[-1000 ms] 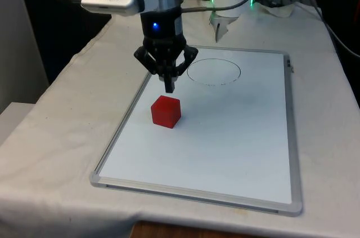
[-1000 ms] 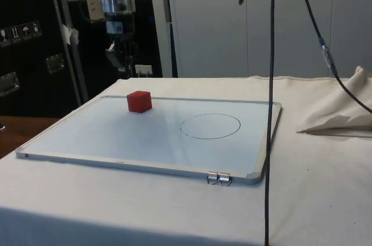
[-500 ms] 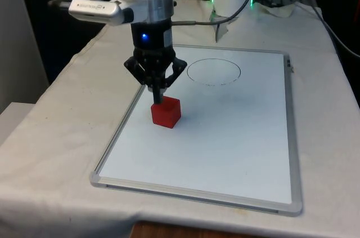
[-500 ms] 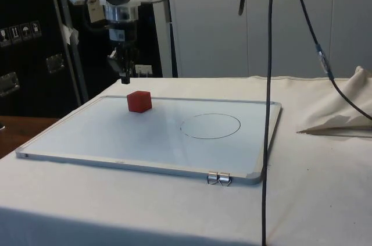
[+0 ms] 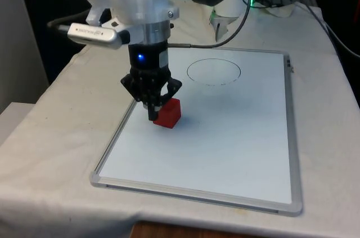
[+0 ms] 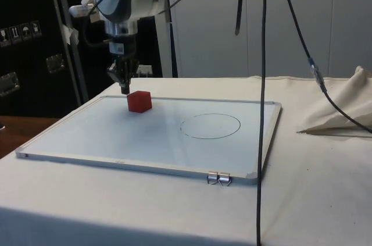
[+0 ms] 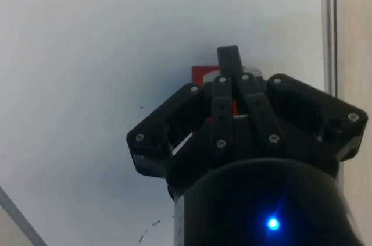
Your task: Push the cube into the marked area.
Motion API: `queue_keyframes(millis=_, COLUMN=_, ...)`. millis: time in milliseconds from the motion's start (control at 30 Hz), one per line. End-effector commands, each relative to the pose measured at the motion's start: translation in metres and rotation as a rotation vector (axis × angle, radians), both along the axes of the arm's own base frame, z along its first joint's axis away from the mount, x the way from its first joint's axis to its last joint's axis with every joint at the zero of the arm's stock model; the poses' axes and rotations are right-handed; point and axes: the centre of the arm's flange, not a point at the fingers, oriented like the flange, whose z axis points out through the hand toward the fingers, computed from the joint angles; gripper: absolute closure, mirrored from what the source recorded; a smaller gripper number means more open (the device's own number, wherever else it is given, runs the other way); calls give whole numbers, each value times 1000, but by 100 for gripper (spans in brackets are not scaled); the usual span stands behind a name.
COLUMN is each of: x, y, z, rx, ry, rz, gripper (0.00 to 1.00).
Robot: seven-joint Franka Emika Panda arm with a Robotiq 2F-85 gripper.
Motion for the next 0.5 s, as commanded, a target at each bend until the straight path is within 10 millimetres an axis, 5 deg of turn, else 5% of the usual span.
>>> queue_keyframes(millis=0, x=-1, y=-2, z=-3, rx=3, ry=18, rz=-10, gripper=100)
queue_keyframes(millis=467, x=-13, y=-6, z=-16, rx=21, ry=112, rz=-51, gripper=100)
